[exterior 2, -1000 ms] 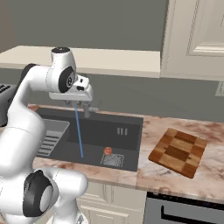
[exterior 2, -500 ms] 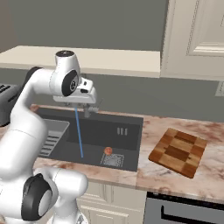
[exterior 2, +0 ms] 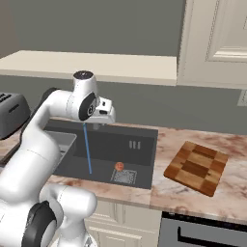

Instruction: Pick the peach from the sink and place it on the cutting board to airdry. Then turn off the sink faucet.

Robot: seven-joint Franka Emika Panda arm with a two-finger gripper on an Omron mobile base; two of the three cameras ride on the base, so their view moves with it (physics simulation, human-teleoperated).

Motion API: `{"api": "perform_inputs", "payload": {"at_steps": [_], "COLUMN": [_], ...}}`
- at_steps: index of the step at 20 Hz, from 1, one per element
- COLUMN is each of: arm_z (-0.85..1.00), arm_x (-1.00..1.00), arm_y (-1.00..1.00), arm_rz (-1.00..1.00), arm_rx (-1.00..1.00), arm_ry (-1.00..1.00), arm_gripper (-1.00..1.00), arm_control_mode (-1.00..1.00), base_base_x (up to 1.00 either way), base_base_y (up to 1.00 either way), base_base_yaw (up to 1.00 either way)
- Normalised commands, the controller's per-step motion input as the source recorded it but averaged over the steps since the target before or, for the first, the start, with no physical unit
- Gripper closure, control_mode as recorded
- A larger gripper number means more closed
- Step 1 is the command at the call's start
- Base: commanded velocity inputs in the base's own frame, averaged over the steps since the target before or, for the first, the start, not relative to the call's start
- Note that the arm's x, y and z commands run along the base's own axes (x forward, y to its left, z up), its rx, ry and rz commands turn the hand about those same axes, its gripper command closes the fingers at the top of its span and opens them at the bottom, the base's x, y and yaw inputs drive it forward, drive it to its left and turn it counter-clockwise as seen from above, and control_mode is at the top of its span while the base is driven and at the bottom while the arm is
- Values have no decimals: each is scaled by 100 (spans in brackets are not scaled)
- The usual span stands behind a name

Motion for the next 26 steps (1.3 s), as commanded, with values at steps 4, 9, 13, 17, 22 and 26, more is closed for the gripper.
{"api": "perform_inputs", "payload": {"at_steps": [4, 9, 13, 17, 22, 26], "arm_z": [-44, -46, -43, -45, -43, -31], "arm_x": [14, 20, 19, 15, 14, 12], "arm_y": [-8, -4, -5, -7, -2, -3], "arm_rz": [3, 2, 1, 1, 0, 0], "arm_rx": [0, 0, 0, 0, 0, 0], "arm_ry": [-2, 0, 0, 0, 0, 0], "arm_gripper": [-100, -100, -100, -100, -100, -100], "arm_control_mode": [-100, -100, -100, -100, -100, -100], "base_base_x": [0, 0, 0, 0, 0, 0], "base_base_y": [0, 0, 0, 0, 0, 0], "base_base_yaw": [0, 0, 0, 0, 0, 0]}}
